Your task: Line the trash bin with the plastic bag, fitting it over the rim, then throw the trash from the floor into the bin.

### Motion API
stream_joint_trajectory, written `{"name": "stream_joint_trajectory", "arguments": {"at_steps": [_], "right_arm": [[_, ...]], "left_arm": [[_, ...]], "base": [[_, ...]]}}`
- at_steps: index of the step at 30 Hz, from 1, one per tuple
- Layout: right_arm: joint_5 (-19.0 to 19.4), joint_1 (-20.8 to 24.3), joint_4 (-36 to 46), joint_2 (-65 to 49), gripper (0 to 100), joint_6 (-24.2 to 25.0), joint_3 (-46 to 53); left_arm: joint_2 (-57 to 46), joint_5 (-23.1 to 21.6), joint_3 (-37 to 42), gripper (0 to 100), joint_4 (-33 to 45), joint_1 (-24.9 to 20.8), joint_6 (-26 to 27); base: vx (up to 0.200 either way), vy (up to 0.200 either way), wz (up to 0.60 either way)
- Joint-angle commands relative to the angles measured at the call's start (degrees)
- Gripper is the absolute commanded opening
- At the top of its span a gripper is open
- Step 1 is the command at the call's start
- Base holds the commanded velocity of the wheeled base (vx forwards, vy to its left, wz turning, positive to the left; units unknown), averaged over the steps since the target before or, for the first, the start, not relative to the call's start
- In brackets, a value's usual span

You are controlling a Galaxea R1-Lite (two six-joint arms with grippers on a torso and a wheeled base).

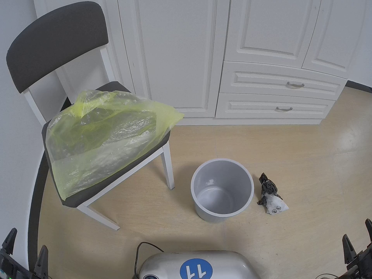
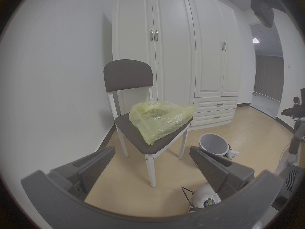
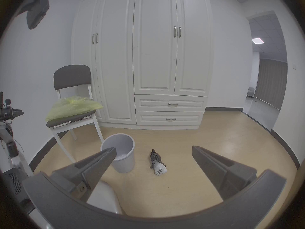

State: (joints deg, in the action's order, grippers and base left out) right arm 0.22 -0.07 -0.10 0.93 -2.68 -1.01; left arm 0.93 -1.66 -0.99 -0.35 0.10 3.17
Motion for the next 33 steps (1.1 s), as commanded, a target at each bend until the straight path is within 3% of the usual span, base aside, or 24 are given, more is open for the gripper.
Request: {"name": "stream_joint_trajectory", "arguments": {"at_steps": [1, 6, 12, 14, 16, 19, 21, 25, 26, 27, 28, 30, 33], "right_arm": [[0.22, -0.01, -0.25, -0.93, 100, 0.4, 1.01], [-1.19, 0.07, -0.34, -0.93, 100, 4.09, 1.01], [-0.13, -0.01, -0.78, -0.93, 100, -0.13, 1.01], [0.22, -0.01, -0.87, -0.93, 100, 0.4, 1.01], [0.4, -0.01, -1.4, -0.93, 100, 0.92, 1.01], [0.4, 0.07, -7.72, -0.49, 100, 11.73, -6.46], [0.22, 0.42, -5.35, 3.56, 100, 13.93, -11.56], [0.13, 0.25, -2.1, 10.5, 100, 6.02, -17.18], [0.22, 0.86, -1.92, 16.74, 100, 0.92, -22.37], [0.22, 0.86, -1.92, 16.74, 100, 0.92, -22.37], [0.48, 1.13, -1.48, 24.65, 100, -0.04, -29.84], [0.4, 1.13, -1.22, 32.38, 100, 0.05, -35.81], [0.22, 1.13, -1.84, 37.75, 100, 0.84, -38.54]], "left_arm": [[-0.93, -0.1, 0.99, 100, 0.0, -0.01, -0.36], [-0.93, 3.24, 0.9, 100, 0.09, -0.01, -6.42], [-0.93, 3.59, 0.72, 100, -1.58, -0.01, -3.26], [-0.93, 2.8, -2.26, 100, -10.63, -0.01, -2.03], [-0.75, 2.19, -3.41, 100, -12.21, -0.1, -3.78], [-0.84, 0.69, -2.88, 100, -8.87, -0.1, -6.07], [-0.84, 0.52, -2.79, 100, -7.73, -0.1, -5.98], [-0.22, -0.54, -5.08, 100, -7.47, -0.27, -5.28], [3.12, -1.86, -8.59, 100, -7.03, -1.15, -4.22], [3.12, -1.86, -8.59, 100, -7.03, -1.15, -4.22], [9.97, -1.86, -12.99, 100, -7.56, -2.56, -3.61], [16.65, -1.68, -17.73, 100, -7.56, -2.65, -3.96], [22.89, -0.8, -21.95, 100, -7.56, -2.12, -4.14]], "base": [[0.0, 0.0, 0.0], [0.0, 0.0, 0.0], [0.0, 0.0, 0.0], [0.0, 0.0, 0.0], [0.0, 0.0, 0.0], [0.0, 0.0, 0.0], [0.0, 0.0, 0.0], [0.0, 0.0, 0.0], [0.0, 0.0, 0.0], [0.0, 0.0, 0.0], [0.0, 0.0, 0.0], [0.0, 0.0, 0.0], [0.0, 0.0, 0.0]]}}
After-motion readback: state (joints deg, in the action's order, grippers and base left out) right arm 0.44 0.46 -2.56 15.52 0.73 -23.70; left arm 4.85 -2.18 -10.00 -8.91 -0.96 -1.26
